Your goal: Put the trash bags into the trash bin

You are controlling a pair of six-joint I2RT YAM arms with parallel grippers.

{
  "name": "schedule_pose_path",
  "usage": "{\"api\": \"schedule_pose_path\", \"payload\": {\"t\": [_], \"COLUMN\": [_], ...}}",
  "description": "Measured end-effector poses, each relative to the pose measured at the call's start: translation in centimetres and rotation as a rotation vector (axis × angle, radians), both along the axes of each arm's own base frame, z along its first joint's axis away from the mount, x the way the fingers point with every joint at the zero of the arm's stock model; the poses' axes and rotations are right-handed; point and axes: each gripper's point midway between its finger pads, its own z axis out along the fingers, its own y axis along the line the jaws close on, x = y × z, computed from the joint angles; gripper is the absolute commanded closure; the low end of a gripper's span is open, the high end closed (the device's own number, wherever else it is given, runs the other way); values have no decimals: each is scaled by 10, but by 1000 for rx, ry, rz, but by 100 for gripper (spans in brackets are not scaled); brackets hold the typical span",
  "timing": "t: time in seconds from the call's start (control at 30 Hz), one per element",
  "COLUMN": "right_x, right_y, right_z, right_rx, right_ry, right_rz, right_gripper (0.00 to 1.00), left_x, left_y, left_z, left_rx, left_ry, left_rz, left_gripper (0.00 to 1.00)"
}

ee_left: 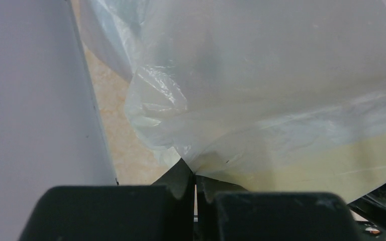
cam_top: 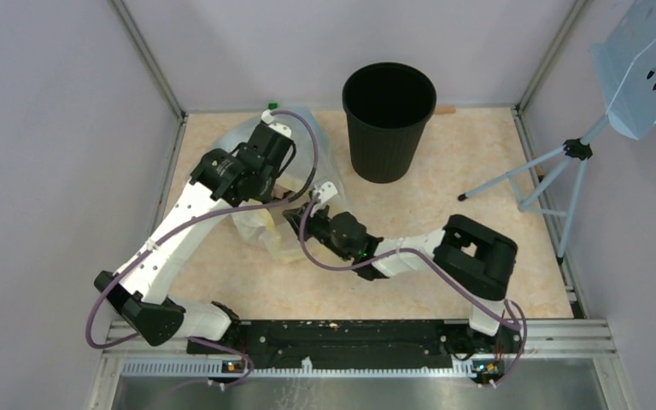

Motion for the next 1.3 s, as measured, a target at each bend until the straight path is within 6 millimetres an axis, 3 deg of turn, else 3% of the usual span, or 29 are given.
{"api": "schedule_pose_path", "payload": {"t": [0.1, 0.23, 0.3, 0.37, 0.67, 0.73, 0.9, 1.07, 1.2, 1.3], "right_x": [23, 47, 63, 76, 109, 114, 120, 114, 92, 66], "right_y": [21, 33, 39, 41, 58, 63, 68, 56, 24, -7], "right_z": [3, 6, 6, 4, -22, -29, -47, -48, -41, -24], "right_rx": [1, 25, 39, 44, -29, -56, -138, -183, -224, -213], "right_ry": [-15, 13, 44, 72, 129, 130, 122, 91, 82, 77], "right_rz": [-75, -141, -162, -182, -226, -230, -237, -235, -225, -205], "right_gripper": [78, 63, 45, 34, 31, 38, 100, 100, 100, 100], "left_x": [2, 4, 5, 6, 24, 30, 39, 46, 51, 54], "left_y": [13, 29, 38, 46, 43, 45, 44, 40, 38, 30], "left_z": [-1, -12, -20, -27, -41, -51, -64, -82, -89, -94], "left_rx": [31, 60, 76, 84, -42, -85, -166, -246, -309, -365], "left_ry": [-2, 20, 34, 41, -10, -6, -3, 2, -2, -8], "left_rz": [41, 77, 91, 105, 81, 86, 86, 87, 107, 104], "left_gripper": [100, 100, 100, 100, 100, 100, 100, 100, 100, 100]}}
